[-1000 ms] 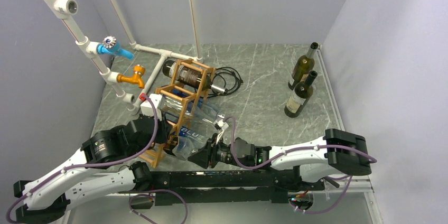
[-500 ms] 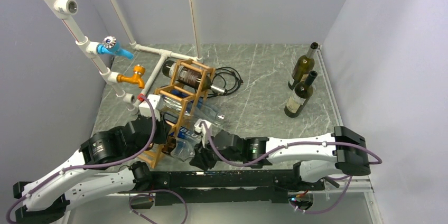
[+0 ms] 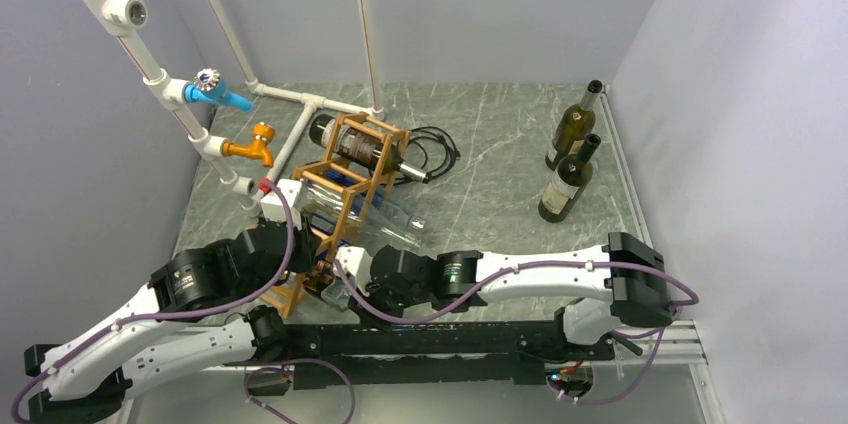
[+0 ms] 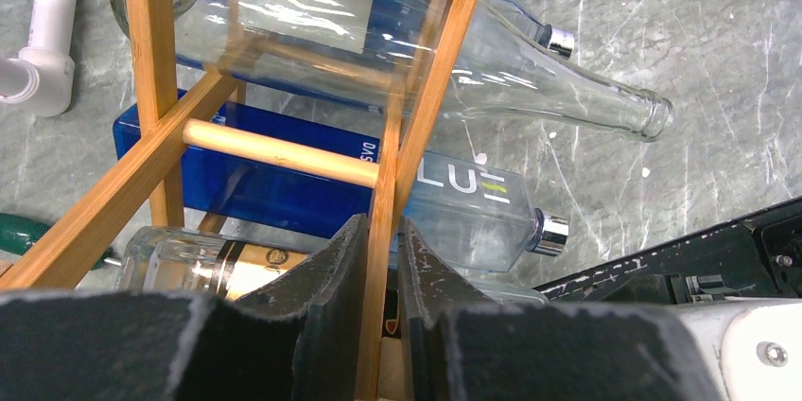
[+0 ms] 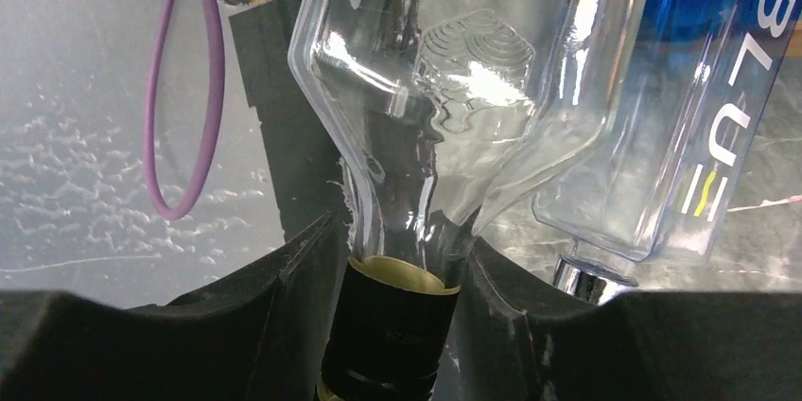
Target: Put the wine bottle on the wine rack
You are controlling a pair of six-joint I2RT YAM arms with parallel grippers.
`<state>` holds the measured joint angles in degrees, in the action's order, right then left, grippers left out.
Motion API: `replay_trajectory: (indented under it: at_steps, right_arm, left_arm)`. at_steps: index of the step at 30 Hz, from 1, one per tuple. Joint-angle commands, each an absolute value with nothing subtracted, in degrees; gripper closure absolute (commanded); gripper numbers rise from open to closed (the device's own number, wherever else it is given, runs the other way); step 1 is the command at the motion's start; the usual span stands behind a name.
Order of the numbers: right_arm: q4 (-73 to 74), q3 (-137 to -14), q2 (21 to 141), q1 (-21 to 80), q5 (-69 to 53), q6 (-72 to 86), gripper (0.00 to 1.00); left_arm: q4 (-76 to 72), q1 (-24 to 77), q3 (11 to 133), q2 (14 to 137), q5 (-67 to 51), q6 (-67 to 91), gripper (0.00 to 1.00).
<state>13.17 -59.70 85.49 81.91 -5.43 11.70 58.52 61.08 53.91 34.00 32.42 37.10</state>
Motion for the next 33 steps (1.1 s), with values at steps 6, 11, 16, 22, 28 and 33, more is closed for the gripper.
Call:
replay_trajectory:
  at_steps: [6,11,16,22,28,33]
  right_arm:
    - [6.0,-62.4,85.2,82.1,-4.1,8.9,0.77]
    - [-5.2,-56.0,83.2,82.2,-5.2,13.3,0.98]
    - [-9.5,-57.9,86.3,82.2,-5.3,17.9,1.00]
    - [-11.2,-61.1,87.5,80.9,-5.1,28.0,0.90]
    - [-16.0,-61.0,87.3,76.9,-11.5,39.3,0.88]
    - [-21.3,-58.5,89.3,74.2,-13.5,44.7,0.72]
  left_arm:
    - [62.4,61.4,52.6,34.5,29.0,39.5,0.78]
    - [62.0,61.4,52.7,34.8,28.6,38.8,0.79]
    - [61.4,61.4,52.6,34.8,27.9,38.8,0.80]
    - [61.7,61.4,52.6,34.5,27.2,39.1,0.81]
    - [61.7,61.4,52.7,33.5,27.3,39.2,0.80]
    - [60.7,61.4,52.4,33.0,27.2,39.1,0.78]
